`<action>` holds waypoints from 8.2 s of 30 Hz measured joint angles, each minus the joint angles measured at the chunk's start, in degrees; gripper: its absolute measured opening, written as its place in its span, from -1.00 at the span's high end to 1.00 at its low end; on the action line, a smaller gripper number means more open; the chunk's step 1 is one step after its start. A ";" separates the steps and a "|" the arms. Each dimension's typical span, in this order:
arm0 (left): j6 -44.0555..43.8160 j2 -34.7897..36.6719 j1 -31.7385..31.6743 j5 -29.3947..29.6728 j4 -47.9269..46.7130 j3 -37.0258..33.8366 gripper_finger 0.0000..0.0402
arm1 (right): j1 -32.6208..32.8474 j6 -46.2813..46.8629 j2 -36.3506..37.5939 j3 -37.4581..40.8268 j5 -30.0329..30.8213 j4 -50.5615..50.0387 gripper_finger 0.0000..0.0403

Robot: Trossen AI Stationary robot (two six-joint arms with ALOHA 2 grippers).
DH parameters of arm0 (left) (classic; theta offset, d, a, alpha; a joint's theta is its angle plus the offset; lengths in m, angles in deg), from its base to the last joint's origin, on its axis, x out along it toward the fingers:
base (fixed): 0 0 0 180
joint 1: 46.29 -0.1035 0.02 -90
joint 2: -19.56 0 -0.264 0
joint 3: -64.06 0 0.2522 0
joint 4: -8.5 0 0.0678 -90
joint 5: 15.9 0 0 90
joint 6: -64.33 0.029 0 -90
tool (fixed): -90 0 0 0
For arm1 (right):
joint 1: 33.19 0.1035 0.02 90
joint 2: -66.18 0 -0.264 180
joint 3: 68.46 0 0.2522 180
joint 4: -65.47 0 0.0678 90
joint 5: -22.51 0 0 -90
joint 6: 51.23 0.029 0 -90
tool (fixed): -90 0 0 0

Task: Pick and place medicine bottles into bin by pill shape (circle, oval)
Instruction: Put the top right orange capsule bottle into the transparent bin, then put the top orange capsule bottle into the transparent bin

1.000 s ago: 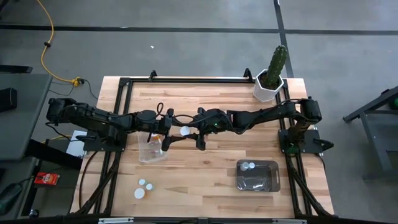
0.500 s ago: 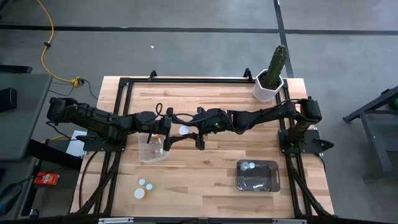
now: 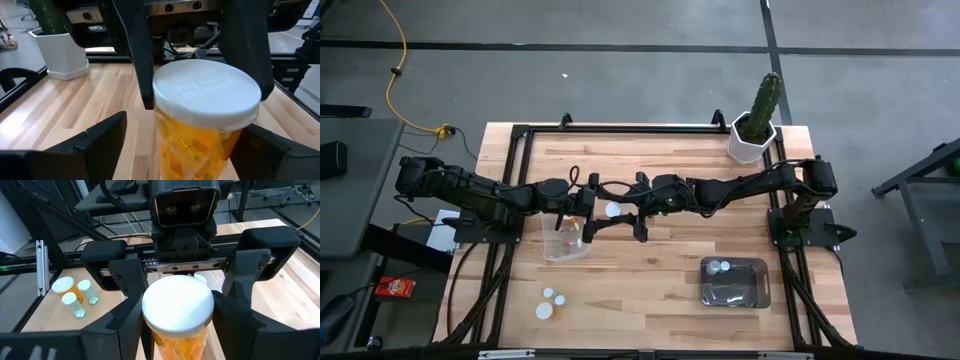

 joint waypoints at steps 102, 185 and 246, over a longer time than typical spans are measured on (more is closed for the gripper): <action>0.35 0.44 -1.01 5.59 -6.51 -0.02 0.03 | 10.86 22.05 -18.38 -11.45 11.62 -39.93 -0.53; 7.70 -16.61 5.18 3.86 -2.18 8.94 0.18 | 7.45 -4.21 0.42 2.89 13.72 -22.88 0.03; -30.35 -5.90 9.09 17.54 -96.25 17.25 0.19 | 1.44 2.83 14.67 27.54 24.33 -4.78 -0.42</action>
